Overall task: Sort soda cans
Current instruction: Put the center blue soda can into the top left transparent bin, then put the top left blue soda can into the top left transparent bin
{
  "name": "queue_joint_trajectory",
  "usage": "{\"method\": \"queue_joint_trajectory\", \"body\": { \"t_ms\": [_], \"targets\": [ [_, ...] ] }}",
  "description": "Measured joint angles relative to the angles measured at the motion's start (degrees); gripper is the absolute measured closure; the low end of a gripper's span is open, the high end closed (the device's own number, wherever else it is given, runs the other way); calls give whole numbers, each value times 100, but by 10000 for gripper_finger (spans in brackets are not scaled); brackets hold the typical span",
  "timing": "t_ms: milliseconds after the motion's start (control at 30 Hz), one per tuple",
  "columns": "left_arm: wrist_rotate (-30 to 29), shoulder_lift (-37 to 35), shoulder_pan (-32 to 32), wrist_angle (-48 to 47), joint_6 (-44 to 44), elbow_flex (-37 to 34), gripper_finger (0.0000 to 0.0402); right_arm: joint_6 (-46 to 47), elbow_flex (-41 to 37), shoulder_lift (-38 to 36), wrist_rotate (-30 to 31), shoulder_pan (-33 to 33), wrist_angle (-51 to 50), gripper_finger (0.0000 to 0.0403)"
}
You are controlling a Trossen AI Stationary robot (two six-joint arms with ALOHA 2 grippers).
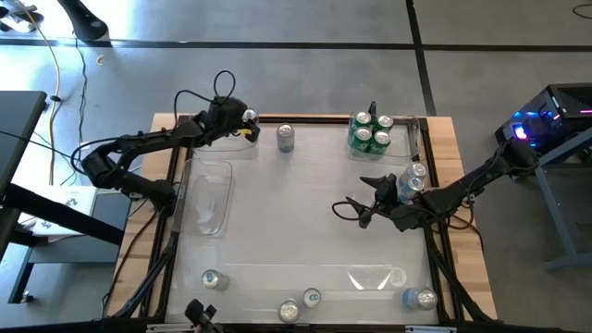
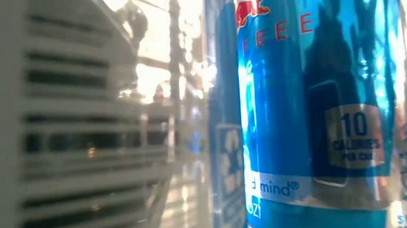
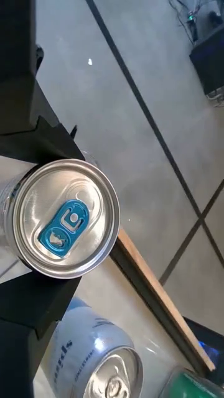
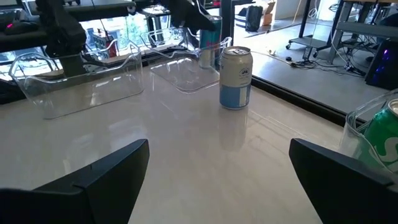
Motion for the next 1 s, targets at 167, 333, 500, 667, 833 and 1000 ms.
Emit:
{"method": "queue_joint_trajectory", "body": {
  "t_ms": [167, 333, 500, 667, 833, 1000],
  "targets": [
    [184, 223, 3, 76, -7, 0, 157, 39, 0, 0, -17, 0, 10, 18],
    [281, 243, -2, 95, -145, 0, 153, 30, 0, 0, -30, 0, 10, 18],
    [278, 243, -2, -19, -149, 0, 151, -7, 0, 0, 0, -7, 8, 18],
    [283, 240, -2, -83, -149, 0, 150, 1, 0, 0, 38, -7, 8, 18],
    [322, 240, -2, -85, -205, 0, 143, 19, 0, 0, 38, -7, 8, 18],
    [359, 221, 5, -62, -192, 11, 121, 148, 0, -2, 142, -7, -15, 18]
  ]
}}
